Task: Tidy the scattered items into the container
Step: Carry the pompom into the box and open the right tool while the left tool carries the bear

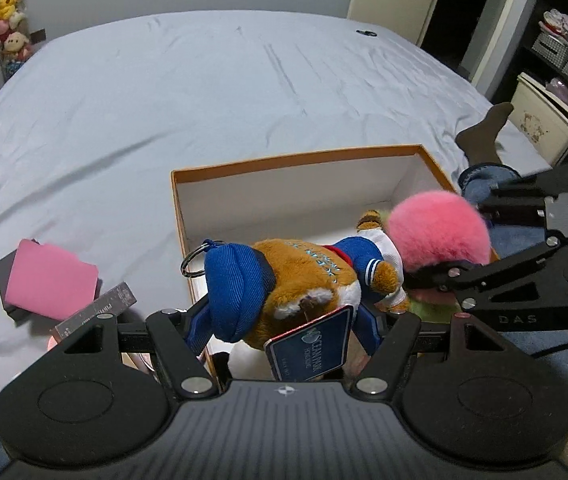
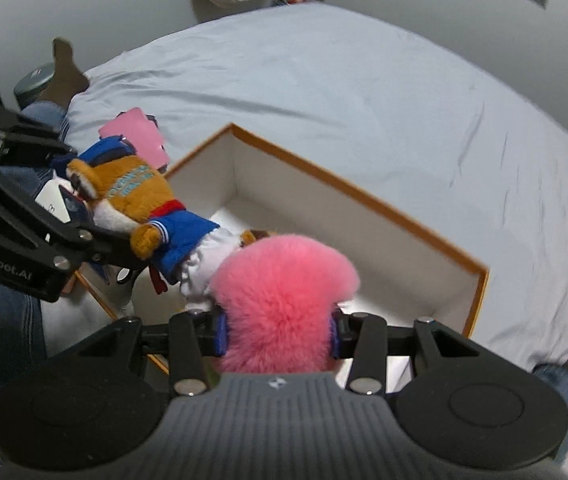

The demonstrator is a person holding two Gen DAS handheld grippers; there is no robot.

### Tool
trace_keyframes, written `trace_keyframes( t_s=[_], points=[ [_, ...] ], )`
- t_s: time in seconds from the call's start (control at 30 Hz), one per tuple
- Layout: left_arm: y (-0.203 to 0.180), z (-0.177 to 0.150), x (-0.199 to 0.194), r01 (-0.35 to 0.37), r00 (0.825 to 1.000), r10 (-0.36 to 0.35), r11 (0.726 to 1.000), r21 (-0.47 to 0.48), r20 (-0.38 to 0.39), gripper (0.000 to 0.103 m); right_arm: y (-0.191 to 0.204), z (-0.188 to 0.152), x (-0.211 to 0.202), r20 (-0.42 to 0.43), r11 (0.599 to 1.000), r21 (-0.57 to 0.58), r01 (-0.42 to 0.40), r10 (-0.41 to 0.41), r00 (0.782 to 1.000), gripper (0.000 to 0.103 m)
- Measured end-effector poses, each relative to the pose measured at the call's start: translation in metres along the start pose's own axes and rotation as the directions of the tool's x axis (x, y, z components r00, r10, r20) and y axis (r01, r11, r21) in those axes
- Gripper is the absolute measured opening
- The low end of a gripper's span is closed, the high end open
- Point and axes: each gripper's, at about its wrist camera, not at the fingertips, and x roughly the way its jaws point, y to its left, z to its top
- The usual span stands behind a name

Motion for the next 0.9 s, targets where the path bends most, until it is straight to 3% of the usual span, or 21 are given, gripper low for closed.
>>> trace_keyframes(
  t_s=[0.23, 0.4, 0.7, 0.9],
  points=[
    [0.011, 0.001, -0.003, -0.049, 0.999, 0.049, 0.998, -0.035, 0.004, 0.081, -0.015, -0.011, 0.010, 0.005, 0.987, 0.134, -0.087, 0.087, 0.996, 0.047],
    [0.018, 0.004, -0.006, -0.082, 0.996, 0.083, 0.996, -0.044, 0.015, 0.081, -0.005, -0.004, 0.020, 0.027, 0.972, 0.140, -0.189, 0.187, 0.982, 0.047],
    [0.015, 0.004, -0.003, -0.080, 0.997, 0.080, 0.996, -0.026, 0.007, 0.081, 0.010, -0.022, 0.064, -0.120, 0.955, 0.175, -0.241, 0.264, 0.957, 0.047],
    [0.010, 0.002, 0.000, -0.066, 0.998, 0.066, 0.998, -0.002, -0.004, 0.081, 0.012, -0.027, 0.059, -0.131, 0.960, 0.160, -0.228, 0.250, 0.959, 0.052]
  ],
)
